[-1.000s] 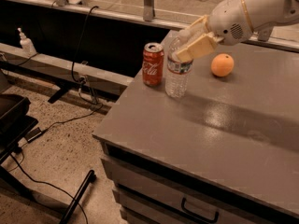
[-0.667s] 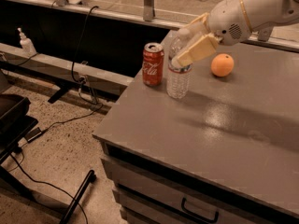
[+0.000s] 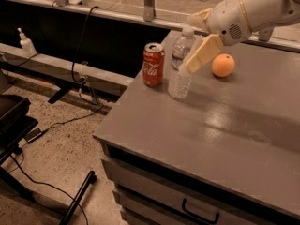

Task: Move water bottle near coke can

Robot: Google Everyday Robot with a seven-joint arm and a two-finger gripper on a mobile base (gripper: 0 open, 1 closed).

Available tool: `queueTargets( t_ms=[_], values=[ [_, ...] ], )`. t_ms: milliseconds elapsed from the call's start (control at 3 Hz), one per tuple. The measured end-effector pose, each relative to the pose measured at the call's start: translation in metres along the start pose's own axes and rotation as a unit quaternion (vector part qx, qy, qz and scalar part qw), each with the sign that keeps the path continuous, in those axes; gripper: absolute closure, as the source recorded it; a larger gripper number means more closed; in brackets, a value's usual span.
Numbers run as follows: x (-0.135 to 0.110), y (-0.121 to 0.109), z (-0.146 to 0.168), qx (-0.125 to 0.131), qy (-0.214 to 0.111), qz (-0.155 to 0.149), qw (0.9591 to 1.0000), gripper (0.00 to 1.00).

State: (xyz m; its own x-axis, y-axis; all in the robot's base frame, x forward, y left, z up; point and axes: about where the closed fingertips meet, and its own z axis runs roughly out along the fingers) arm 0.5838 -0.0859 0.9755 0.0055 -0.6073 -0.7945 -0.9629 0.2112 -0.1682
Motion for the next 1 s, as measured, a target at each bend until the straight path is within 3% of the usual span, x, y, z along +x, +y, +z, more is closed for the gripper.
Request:
queueTargets(
  t_ms=[333,667,1000],
  values=[
    [-0.003,-0.004,-0.011,-0.01,-0.01,-0.009,0.9999,0.0],
    [-0.01,-0.005,-0.057,-0.013,-0.028,-0.039,0.9987,0.0],
    [-0.01,-0.005,-0.057,-0.013,-0.028,-0.039,0.9987,0.0]
  ],
)
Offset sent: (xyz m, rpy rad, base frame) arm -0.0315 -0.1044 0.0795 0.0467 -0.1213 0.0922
